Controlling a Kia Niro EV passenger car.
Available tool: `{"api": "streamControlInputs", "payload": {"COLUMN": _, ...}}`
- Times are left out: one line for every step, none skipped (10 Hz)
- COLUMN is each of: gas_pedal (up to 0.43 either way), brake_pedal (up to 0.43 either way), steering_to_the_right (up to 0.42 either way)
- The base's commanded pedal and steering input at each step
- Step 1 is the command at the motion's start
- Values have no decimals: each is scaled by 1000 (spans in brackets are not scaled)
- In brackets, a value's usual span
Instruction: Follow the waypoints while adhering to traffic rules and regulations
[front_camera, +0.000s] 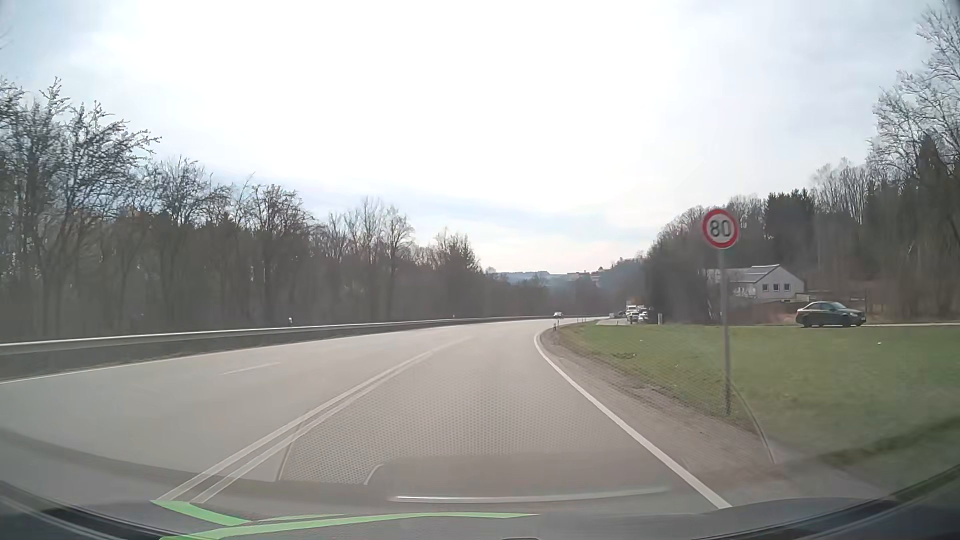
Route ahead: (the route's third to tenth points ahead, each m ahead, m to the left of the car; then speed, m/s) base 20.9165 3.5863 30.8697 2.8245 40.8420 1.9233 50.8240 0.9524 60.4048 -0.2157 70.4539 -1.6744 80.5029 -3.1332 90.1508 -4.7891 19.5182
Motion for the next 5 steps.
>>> {"api": "streamControlInputs", "payload": {"gas_pedal": 0, "brake_pedal": 0, "steering_to_the_right": 12}}
{"api": "streamControlInputs", "payload": {"gas_pedal": 0, "brake_pedal": 0, "steering_to_the_right": 12}}
{"api": "streamControlInputs", "payload": {"gas_pedal": 0, "brake_pedal": 0, "steering_to_the_right": 11}}
{"api": "streamControlInputs", "payload": {"gas_pedal": 0, "brake_pedal": 0, "steering_to_the_right": 12}}
{"api": "streamControlInputs", "payload": {"gas_pedal": 0, "brake_pedal": 0, "steering_to_the_right": 12}}
